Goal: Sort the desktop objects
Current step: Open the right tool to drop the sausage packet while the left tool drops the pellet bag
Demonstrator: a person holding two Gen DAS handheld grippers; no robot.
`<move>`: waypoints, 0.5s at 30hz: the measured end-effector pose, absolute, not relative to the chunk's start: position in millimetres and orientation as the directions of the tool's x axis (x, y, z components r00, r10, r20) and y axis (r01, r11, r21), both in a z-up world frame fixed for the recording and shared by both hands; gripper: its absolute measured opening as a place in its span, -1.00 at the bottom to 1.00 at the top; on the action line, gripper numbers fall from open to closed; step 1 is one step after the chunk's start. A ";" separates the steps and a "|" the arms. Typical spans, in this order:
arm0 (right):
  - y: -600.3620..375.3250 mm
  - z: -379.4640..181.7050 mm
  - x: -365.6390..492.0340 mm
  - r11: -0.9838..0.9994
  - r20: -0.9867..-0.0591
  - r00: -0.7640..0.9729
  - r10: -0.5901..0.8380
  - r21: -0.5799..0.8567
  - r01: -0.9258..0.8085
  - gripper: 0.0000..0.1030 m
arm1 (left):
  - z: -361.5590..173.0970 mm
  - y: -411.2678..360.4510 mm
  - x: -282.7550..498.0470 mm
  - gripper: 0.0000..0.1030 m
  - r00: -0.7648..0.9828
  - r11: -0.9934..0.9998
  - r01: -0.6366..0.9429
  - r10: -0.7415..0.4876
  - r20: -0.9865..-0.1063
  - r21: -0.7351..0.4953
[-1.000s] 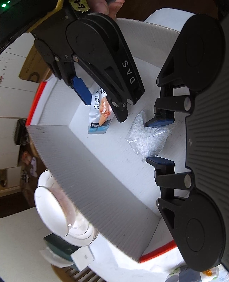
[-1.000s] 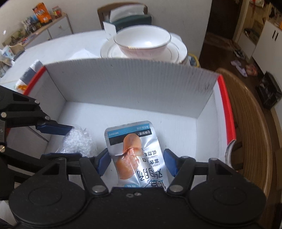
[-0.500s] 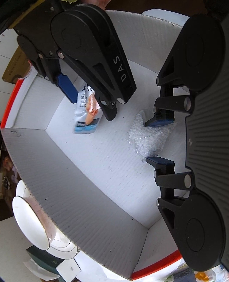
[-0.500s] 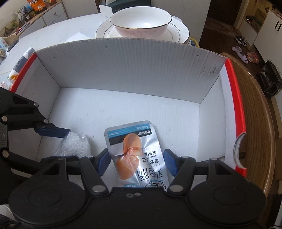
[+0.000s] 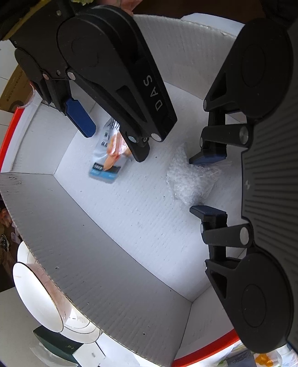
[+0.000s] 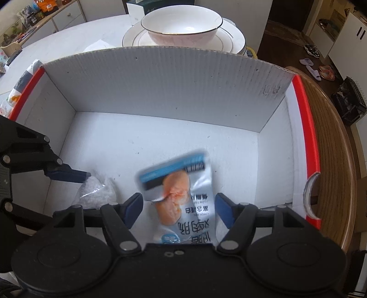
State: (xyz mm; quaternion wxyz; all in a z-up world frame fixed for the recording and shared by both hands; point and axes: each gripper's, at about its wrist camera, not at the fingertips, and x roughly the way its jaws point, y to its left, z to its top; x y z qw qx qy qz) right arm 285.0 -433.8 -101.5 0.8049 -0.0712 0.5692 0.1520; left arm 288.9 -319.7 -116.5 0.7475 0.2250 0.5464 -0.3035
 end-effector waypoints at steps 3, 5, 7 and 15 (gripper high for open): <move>-435.7 -99.7 284.8 0.944 -0.933 0.314 0.178 0.071 -0.322 0.43 | -111.5 -316.6 281.4 0.12 0.232 0.715 0.699 -0.232 -0.945 -0.004; -437.0 -97.3 283.6 0.944 -0.926 0.324 0.195 0.088 -0.318 0.48 | -106.6 -314.0 273.9 0.21 0.245 0.716 0.698 -0.247 -0.937 -0.006; -437.8 -94.5 282.4 0.943 -0.918 0.337 0.209 0.098 -0.317 0.52 | -102.9 -312.5 269.8 0.23 0.254 0.716 0.698 -0.259 -0.932 -0.008; -444.7 -71.6 270.2 0.935 -0.870 0.413 0.270 0.135 -0.327 0.69 | -87.4 -299.9 255.8 0.27 0.324 0.761 0.648 -0.311 -0.893 -0.030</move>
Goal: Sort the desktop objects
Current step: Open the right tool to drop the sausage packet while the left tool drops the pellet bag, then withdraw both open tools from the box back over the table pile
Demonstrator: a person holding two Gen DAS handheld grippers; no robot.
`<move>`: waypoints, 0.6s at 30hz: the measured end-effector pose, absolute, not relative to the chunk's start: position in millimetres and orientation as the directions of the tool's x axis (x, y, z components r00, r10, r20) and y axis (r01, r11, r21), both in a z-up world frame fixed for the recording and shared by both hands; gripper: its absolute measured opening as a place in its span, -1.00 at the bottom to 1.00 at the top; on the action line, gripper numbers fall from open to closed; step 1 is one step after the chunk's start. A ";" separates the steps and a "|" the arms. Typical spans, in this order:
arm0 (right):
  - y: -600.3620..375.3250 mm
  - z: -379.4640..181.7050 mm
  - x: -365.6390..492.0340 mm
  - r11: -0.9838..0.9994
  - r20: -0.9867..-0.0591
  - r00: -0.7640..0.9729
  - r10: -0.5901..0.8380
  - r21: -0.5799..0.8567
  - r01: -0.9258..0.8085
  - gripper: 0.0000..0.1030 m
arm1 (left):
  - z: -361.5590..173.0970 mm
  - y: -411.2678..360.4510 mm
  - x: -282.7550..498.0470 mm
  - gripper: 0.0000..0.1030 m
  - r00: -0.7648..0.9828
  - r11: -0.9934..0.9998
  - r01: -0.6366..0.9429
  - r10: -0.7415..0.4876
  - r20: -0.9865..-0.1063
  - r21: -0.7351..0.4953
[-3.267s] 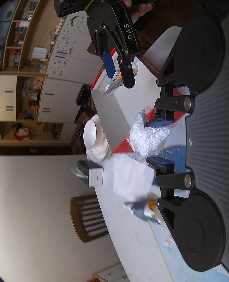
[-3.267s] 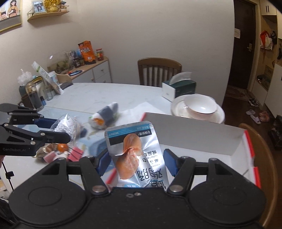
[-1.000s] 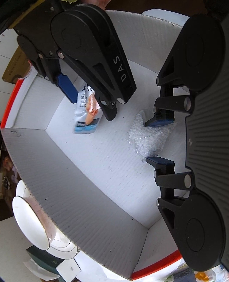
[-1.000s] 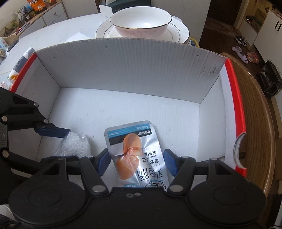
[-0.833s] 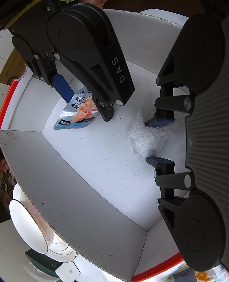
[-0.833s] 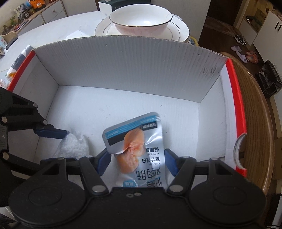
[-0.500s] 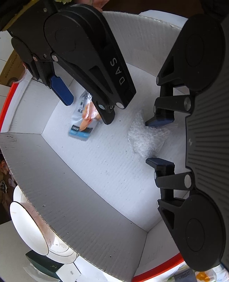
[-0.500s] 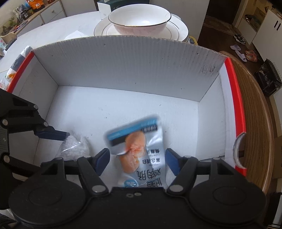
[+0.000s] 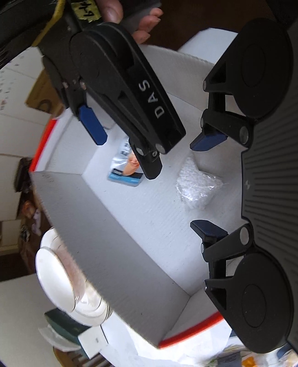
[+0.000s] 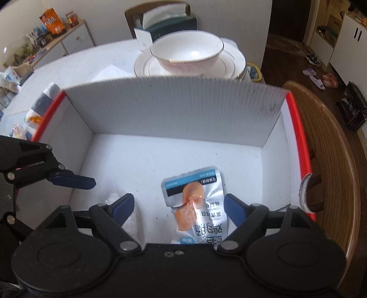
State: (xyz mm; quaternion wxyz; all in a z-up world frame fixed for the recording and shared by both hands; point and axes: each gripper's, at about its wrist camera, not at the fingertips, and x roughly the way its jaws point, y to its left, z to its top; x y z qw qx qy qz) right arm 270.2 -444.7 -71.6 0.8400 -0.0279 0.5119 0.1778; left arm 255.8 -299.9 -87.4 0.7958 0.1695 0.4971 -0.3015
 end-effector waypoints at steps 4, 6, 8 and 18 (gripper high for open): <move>-451.7 -55.4 260.5 0.928 -0.834 0.458 0.308 0.158 -0.337 0.72 | -80.8 -301.0 252.3 0.27 0.370 0.773 0.633 -0.345 -0.863 -0.038; -450.4 -49.5 256.5 0.926 -0.821 0.477 0.315 0.155 -0.344 0.73 | -71.5 -296.5 245.7 0.27 0.399 0.780 0.625 -0.351 -0.847 -0.029; -451.4 -44.3 250.7 0.921 -0.802 0.499 0.328 0.156 -0.356 0.73 | -61.1 -288.6 238.3 0.27 0.429 0.797 0.604 -0.354 -0.831 -0.027; -449.1 -25.1 211.3 0.925 -0.697 0.629 0.344 0.135 -0.356 0.73 | -28.6 -261.3 214.8 0.38 0.544 0.846 0.526 -0.410 -0.732 -0.084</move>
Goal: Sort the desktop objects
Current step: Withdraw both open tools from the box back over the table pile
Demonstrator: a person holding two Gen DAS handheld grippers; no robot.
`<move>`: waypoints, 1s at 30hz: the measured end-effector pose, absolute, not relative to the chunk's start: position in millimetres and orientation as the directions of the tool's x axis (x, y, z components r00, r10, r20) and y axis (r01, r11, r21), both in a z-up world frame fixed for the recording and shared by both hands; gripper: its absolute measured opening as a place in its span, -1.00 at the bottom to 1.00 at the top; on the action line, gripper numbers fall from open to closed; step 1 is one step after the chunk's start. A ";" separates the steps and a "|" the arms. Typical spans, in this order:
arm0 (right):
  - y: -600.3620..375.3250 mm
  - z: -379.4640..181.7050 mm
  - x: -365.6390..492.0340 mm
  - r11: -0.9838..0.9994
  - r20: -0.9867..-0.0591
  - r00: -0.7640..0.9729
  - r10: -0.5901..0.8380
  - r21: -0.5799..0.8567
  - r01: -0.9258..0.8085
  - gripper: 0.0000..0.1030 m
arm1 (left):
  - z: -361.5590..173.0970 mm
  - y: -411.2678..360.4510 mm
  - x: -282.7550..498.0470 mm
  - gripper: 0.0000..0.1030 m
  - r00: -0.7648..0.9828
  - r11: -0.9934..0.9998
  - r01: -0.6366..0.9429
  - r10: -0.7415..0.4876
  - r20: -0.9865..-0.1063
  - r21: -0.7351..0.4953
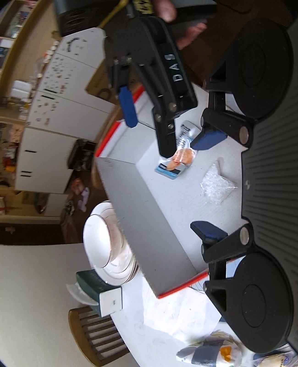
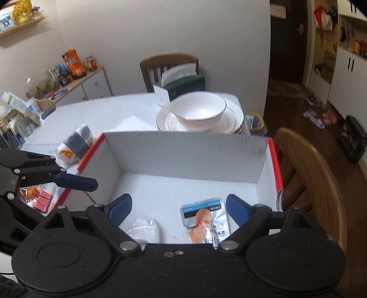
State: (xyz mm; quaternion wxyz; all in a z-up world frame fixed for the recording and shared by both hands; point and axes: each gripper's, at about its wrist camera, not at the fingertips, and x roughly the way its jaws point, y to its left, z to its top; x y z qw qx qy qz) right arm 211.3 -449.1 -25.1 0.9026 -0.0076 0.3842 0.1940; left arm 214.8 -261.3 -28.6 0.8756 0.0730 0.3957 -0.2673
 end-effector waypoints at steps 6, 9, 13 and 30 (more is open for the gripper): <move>-443.6 -15.6 185.5 0.936 -0.618 0.710 0.338 0.142 -0.322 0.74 | -19.9 -241.1 203.4 0.40 0.591 0.867 0.487 -0.412 -0.693 -0.100; -436.9 -8.6 170.8 0.937 -0.571 0.747 0.340 0.138 -0.321 0.84 | -17.1 -230.8 197.6 0.40 0.607 0.873 0.477 -0.415 -0.678 -0.107; -426.8 -1.9 158.7 0.937 -0.545 0.764 0.346 0.165 -0.306 0.92 | -12.5 -215.1 187.4 0.41 0.623 0.874 0.473 -0.422 -0.658 -0.113; -325.1 7.8 119.5 0.932 -0.536 0.763 0.360 0.172 -0.319 0.97 | -0.2 -106.0 138.0 0.41 0.719 0.917 0.389 -0.364 -0.593 -0.091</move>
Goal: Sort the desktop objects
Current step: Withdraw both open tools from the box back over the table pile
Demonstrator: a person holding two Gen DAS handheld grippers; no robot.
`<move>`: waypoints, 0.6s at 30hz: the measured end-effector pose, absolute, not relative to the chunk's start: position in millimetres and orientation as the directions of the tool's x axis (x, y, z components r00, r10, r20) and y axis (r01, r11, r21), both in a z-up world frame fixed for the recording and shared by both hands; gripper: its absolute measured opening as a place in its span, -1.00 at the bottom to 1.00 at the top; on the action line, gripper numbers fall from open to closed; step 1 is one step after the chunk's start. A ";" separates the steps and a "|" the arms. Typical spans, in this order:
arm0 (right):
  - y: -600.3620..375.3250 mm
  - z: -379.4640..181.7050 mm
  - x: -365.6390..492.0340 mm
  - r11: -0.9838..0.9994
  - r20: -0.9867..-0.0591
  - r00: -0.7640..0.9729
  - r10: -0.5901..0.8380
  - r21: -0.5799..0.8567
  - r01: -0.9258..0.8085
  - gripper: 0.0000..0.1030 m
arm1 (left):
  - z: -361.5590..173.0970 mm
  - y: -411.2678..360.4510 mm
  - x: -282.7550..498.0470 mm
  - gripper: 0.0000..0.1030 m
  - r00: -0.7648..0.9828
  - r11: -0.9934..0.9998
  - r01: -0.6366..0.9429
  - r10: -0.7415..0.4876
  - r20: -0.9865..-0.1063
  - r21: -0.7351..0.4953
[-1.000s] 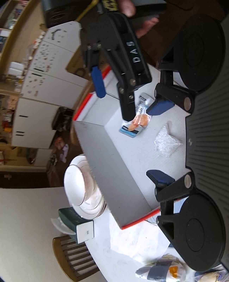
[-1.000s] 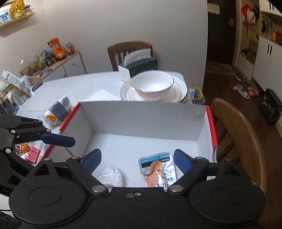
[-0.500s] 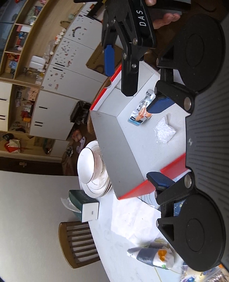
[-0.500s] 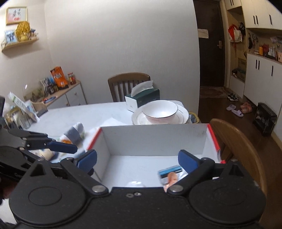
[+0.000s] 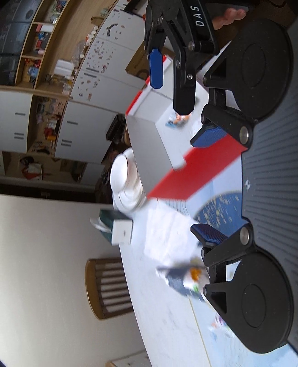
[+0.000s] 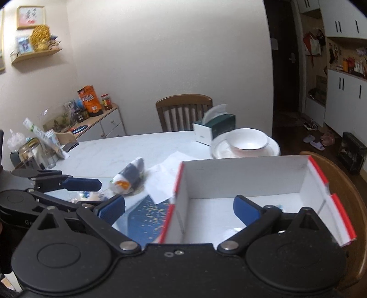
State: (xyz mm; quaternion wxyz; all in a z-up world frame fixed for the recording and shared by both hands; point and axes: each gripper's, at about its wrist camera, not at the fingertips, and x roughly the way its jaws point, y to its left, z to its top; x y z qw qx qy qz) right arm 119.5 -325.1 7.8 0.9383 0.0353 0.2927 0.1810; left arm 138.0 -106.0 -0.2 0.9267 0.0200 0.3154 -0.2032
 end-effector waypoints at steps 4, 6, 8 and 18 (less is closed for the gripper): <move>-298.8 6.5 111.6 0.928 -0.531 0.763 0.367 0.162 -0.334 0.97 | -0.4 -73.8 130.9 0.58 0.729 0.929 0.356 -0.342 -0.593 -0.098; -285.9 5.4 108.3 0.923 -0.533 0.756 0.380 0.163 -0.349 0.97 | -2.4 -57.3 126.5 0.67 0.737 0.938 0.331 -0.322 -0.595 -0.098; -273.0 4.0 106.4 0.918 -0.533 0.751 0.390 0.162 -0.361 0.97 | -4.6 -41.6 124.4 0.70 0.735 0.945 0.312 -0.308 -0.604 -0.103; -219.2 -16.7 107.2 0.911 -0.576 0.716 0.394 0.146 -0.385 0.95 | -28.0 25.1 114.1 0.99 0.733 0.982 0.173 -0.181 -0.656 -0.078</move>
